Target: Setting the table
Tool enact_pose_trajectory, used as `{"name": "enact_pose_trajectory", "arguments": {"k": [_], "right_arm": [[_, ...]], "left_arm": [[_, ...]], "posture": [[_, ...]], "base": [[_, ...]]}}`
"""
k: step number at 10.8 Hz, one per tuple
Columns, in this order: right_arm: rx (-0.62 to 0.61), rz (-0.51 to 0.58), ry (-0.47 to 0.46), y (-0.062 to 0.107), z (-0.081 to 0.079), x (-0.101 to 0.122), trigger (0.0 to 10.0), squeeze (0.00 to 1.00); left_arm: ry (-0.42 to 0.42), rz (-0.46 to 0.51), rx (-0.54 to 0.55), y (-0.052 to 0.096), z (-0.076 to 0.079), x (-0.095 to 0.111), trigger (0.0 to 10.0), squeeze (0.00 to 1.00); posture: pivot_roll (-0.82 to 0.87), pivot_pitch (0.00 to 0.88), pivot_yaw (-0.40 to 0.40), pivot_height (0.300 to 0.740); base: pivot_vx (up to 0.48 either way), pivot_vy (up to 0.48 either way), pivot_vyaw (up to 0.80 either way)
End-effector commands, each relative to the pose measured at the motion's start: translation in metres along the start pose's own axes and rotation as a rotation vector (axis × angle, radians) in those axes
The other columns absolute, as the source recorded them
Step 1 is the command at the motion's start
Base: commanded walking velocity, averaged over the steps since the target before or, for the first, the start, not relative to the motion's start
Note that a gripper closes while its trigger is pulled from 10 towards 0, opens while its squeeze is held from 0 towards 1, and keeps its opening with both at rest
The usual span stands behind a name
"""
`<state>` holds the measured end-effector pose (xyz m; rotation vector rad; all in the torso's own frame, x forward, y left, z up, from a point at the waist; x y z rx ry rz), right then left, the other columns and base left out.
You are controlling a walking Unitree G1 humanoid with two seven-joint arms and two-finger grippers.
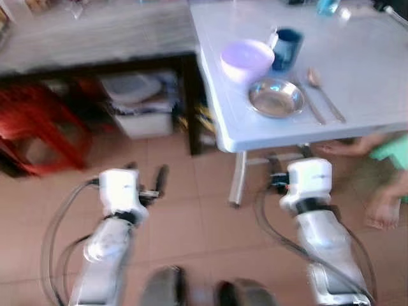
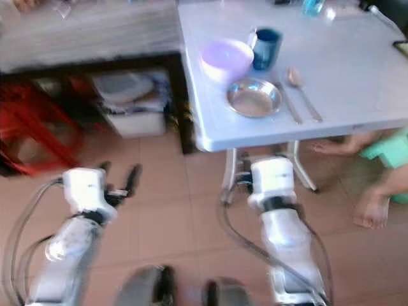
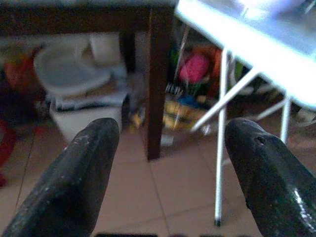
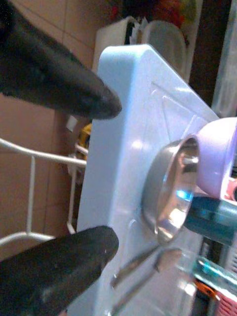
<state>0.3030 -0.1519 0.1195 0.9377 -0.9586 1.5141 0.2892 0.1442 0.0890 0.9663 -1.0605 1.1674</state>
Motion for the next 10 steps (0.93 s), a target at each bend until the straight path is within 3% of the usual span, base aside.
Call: {"name": "enact_pose_trajectory", "arguments": {"k": [1,3,4,5,8,10], "right_arm": [[-0.016,-0.011,0.008,0.0030,0.0052,-0.0031,10.0,1.00],[-0.016,-0.010,0.010,0.0037,0.0057,-0.0027,10.0,1.00],[-0.015,-0.013,0.017,0.0039,0.0061,-0.0027,10.0,0.56],[-0.008,-0.013,0.022,0.0040,0.0058,-0.0024,10.0,0.00],[0.007,-0.009,0.045,0.0043,0.0026,-0.0013,10.0,0.00],[0.007,-0.012,0.042,0.0046,0.0032,-0.0022,10.0,0.00]], "left_arm": [[-0.006,0.008,-0.005,0.0000,0.0017,0.0024,10.0,0.00],[-0.011,0.006,-0.011,-0.0002,0.0038,0.0022,10.0,0.00],[-0.002,0.013,-0.024,0.0000,0.0062,0.0033,10.0,0.00],[-0.003,0.018,-0.030,0.0004,0.0075,0.0042,10.0,0.00],[0.002,0.013,-0.029,0.0018,0.0078,0.0031,10.0,0.00],[0.006,0.010,-0.025,0.0018,0.0068,0.0023,10.0,0.00]], "posture": [[-0.04,0.198,0.025,0.740],[-0.05,0.200,0.022,0.740],[-0.05,0.201,0.021,0.740],[-0.05,0.203,0.019,0.740],[-0.05,0.202,0.019,0.740],[-0.05,0.200,0.016,0.740]], "base": [[0.000,0.000,0.00],[0.000,0.000,0.00],[0.000,0.000,0.00],[0.262,0.000,0.00],[0.328,0.000,0.00],[0.277,-0.292,0.00]]}}
Point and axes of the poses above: a point about 5 cm out from each wrist's last joint towards the gripper, its own y axis pointing back from the gripper into the wrist, its own x axis along the axis of the wrist's last joint, z = x × y, the point moved 5 cm from there along -y, pointing out of the wrist towards the gripper, and after that the axes turned 10 degrees about y, right-handed, at the moved point
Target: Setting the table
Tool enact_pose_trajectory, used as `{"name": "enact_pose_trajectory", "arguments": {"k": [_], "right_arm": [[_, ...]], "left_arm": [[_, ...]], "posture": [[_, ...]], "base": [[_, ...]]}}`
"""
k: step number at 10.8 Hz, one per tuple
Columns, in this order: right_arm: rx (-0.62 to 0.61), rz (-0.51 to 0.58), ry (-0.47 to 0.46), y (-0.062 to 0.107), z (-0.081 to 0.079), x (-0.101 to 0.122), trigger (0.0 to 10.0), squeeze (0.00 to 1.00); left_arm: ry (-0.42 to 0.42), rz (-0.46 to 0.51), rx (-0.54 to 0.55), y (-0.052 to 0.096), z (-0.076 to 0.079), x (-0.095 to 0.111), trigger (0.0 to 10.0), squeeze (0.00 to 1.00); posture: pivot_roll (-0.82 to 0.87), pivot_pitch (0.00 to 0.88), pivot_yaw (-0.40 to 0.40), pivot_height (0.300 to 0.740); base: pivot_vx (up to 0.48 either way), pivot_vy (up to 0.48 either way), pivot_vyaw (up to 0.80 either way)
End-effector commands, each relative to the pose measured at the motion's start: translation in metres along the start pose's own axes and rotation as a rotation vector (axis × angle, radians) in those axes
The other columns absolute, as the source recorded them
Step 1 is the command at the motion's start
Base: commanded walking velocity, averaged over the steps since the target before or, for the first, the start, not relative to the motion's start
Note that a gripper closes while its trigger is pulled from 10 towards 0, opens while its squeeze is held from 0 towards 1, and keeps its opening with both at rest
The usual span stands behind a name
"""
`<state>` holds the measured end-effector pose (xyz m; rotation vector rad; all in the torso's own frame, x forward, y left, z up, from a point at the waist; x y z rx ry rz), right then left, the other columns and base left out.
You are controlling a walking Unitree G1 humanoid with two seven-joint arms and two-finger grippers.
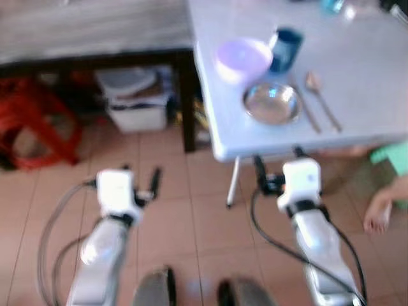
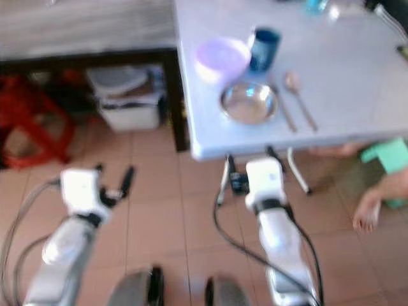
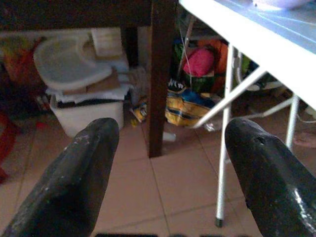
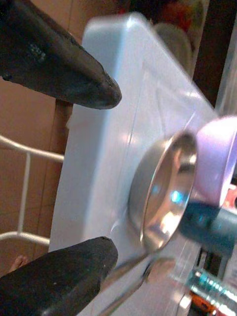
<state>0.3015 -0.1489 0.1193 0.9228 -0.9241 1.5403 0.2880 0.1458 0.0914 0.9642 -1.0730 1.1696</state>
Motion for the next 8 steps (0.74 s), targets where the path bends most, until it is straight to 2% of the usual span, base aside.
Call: {"name": "enact_pose_trajectory", "arguments": {"k": [1,5,8], "right_arm": [[-0.012,-0.017,0.009,0.003,0.006,-0.004,10.0,0.00],[-0.009,-0.008,0.013,0.001,0.008,-0.001,10.0,0.00],[-0.043,0.024,0.002,-0.006,0.016,0.012,10.0,0.00]], "left_arm": [[0.013,0.000,-0.020,0.000,0.008,-0.001,10.0,0.00],[0.025,0.020,0.014,0.000,0.003,0.001,10.0,0.00],[0.019,0.034,0.028,-0.003,0.003,0.006,10.0,0.00]], "posture": [[-0.05,0.200,0.014,0.740],[-0.05,0.195,0.006,0.740],[-0.05,0.201,0.002,0.740]], "base": [[0.281,-0.379,0.00],[0.000,0.000,0.00],[0.000,0.000,0.00]]}}
Point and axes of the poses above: a point about 5 cm out from each wrist's last joint towards the gripper, its own y axis pointing back from the gripper into the wrist, its own x axis along the axis of the wrist's last joint, z = x × y, the point moved 5 cm from there along -y, pointing out of the wrist towards the gripper, and after that the axes turned 10 degrees about y, right-handed, at the moved point
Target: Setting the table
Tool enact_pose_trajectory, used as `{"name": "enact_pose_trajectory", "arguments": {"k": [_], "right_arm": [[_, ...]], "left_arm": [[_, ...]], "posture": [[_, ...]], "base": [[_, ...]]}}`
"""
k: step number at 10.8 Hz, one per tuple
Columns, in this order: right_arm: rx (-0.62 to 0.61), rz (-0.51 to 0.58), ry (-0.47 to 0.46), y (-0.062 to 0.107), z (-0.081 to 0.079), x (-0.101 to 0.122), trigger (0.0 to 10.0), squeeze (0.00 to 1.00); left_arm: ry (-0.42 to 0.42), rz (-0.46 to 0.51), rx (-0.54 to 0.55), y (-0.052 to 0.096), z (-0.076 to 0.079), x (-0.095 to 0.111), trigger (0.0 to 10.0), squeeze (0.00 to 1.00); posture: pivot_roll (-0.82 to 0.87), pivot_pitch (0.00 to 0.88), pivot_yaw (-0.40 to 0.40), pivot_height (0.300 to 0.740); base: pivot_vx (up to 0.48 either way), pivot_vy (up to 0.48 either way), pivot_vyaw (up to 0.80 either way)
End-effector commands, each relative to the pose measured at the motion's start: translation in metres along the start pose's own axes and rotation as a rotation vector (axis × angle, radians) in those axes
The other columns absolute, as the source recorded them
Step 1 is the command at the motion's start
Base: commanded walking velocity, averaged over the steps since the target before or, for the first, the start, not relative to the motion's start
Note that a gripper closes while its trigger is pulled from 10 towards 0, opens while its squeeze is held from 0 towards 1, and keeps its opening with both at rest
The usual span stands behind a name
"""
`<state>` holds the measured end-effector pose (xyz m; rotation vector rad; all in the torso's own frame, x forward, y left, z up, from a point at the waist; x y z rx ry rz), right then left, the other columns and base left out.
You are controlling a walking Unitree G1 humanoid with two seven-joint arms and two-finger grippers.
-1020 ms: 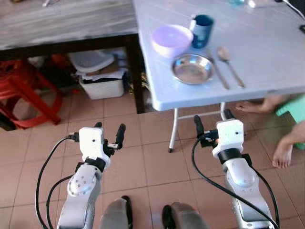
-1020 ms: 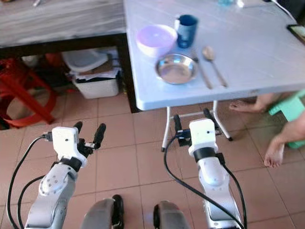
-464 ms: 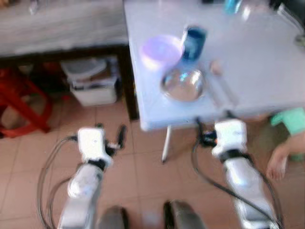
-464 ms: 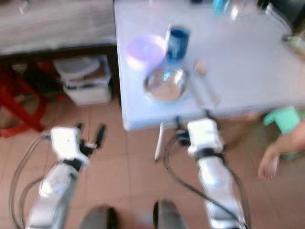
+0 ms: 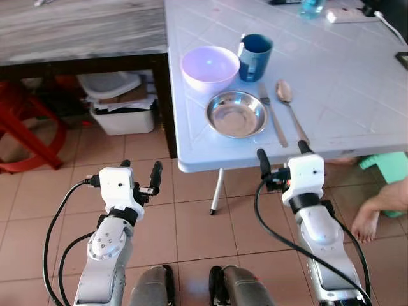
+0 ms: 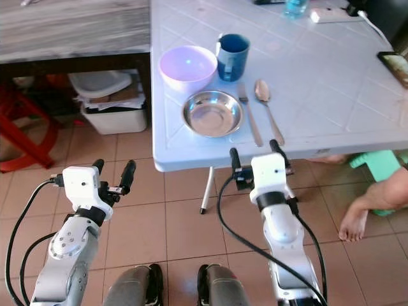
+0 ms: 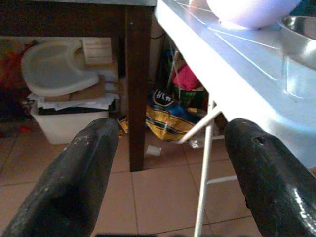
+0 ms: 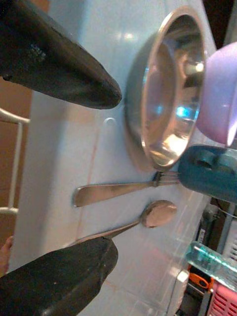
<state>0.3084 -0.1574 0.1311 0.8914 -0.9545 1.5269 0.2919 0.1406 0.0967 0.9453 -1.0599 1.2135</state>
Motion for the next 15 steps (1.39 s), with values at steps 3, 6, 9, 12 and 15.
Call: {"name": "enact_pose_trajectory", "arguments": {"k": [3,6,9,12,15], "right_arm": [[-0.034,0.003,-0.025,0.000,0.006,0.006,10.0,0.00],[-0.100,0.033,0.013,0.002,0.020,0.016,10.0,0.00],[-0.164,0.047,-0.031,-0.011,0.042,0.029,10.0,0.00],[-0.124,0.043,-0.165,-0.027,0.040,0.035,10.0,0.00],[-0.082,0.061,-0.239,-0.040,0.036,0.047,10.0,0.00]], "left_arm": [[-0.001,-0.006,0.015,0.002,-0.002,0.002,10.0,0.00],[0.013,0.000,0.013,0.004,-0.002,0.005,10.0,0.00],[-0.003,0.007,-0.017,0.004,0.004,0.010,10.0,0.00],[-0.042,-0.002,-0.024,0.006,0.002,0.013,10.0,0.00],[-0.060,-0.017,-0.027,0.010,-0.001,0.012,10.0,0.00]], "posture": [[-0.05,0.213,0.007,0.740],[-0.06,0.223,0.010,0.740],[-0.06,0.246,0.024,0.740],[-0.04,0.263,0.039,0.740],[-0.03,0.279,0.049,0.740]], "base": [[0.000,0.000,0.00],[0.000,0.000,0.00],[0.000,0.000,0.00],[0.000,0.000,0.00],[0.000,0.000,0.00]]}}
Point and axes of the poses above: a point about 5 cm out from each wrist's last joint towards the gripper, its own y axis pointing back from the gripper into the wrist, its own x axis along the axis of the wrist's last joint, z = x × y, the point moved 5 cm from there along -y, pointing out of the wrist towards the gripper, and after that the axes turned 10 degrees about y, right-handed, at the moved point
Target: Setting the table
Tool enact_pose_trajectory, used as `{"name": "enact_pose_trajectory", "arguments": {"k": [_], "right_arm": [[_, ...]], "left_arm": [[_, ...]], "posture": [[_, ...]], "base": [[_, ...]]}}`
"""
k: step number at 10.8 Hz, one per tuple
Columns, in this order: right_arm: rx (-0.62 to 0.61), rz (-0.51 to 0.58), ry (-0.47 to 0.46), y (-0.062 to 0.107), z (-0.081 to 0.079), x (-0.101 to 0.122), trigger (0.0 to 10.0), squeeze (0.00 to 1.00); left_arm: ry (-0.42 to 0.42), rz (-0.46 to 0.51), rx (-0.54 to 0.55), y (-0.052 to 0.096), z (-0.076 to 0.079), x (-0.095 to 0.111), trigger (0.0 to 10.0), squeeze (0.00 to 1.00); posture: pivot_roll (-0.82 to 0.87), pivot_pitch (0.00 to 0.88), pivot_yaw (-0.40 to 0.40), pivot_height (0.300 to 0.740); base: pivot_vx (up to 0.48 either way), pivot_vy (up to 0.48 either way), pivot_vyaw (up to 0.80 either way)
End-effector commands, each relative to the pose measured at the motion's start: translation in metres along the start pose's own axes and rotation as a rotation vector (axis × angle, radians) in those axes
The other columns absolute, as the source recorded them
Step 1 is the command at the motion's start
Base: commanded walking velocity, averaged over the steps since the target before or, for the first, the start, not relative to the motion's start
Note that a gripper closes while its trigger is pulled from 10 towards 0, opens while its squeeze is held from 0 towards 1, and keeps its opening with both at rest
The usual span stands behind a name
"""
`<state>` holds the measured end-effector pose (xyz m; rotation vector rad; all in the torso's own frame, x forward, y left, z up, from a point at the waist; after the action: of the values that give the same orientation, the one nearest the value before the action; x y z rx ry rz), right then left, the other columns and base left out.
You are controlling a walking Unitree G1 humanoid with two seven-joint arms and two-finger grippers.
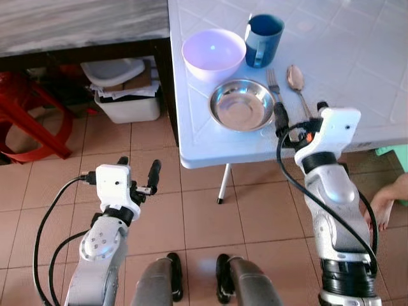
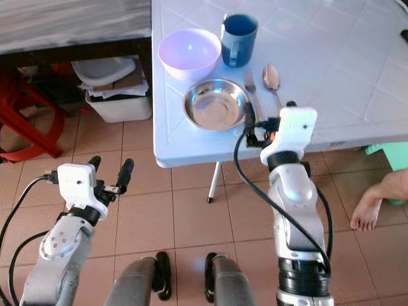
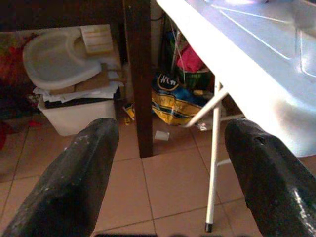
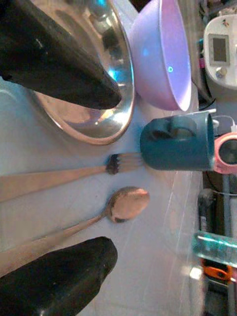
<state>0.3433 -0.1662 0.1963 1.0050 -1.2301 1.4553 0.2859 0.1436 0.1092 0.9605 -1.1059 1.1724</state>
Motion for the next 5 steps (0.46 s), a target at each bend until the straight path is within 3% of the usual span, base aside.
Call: {"name": "enact_pose_trajectory", "arguments": {"k": [1,2,4,5], "right_arm": [[0.011,-0.026,-0.030,0.001,-0.002,-0.005,10.0,0.56],[0.040,-0.022,-0.046,-0.001,-0.009,-0.004,10.0,1.00],[0.074,-0.020,-0.088,-0.003,-0.019,-0.001,10.0,0.98],[0.099,-0.021,-0.120,-0.005,-0.025,0.000,10.0,0.00]], "left_arm": [[-0.019,-0.012,-0.001,0.004,-0.002,0.000,10.0,0.00],[-0.023,-0.014,-0.002,0.004,-0.002,-0.001,10.0,0.00],[-0.031,-0.021,-0.009,0.004,-0.001,-0.002,10.0,0.00],[-0.033,-0.024,-0.010,0.004,-0.001,-0.002,10.0,0.00]], "posture": [[-0.02,0.280,0.049,0.740],[-0.02,0.281,0.050,0.740],[-0.02,0.280,0.051,0.740],[-0.02,0.280,0.051,0.740]], "base": [[0.000,0.000,0.00],[0.000,0.000,0.00],[0.000,0.000,0.00],[0.000,0.000,0.00]]}}
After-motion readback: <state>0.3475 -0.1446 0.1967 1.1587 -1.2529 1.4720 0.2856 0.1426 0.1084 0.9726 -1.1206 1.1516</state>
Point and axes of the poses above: a point about 5 cm out from each wrist's last joint towards the gripper, its own y axis pointing back from the gripper into the wrist, its own x axis along the axis of the wrist's last joint, z = x × y, the point moved 5 cm from there along -y, pointing out of the wrist towards the gripper, and after that the axes turned 10 degrees about y, right-handed, at the moved point
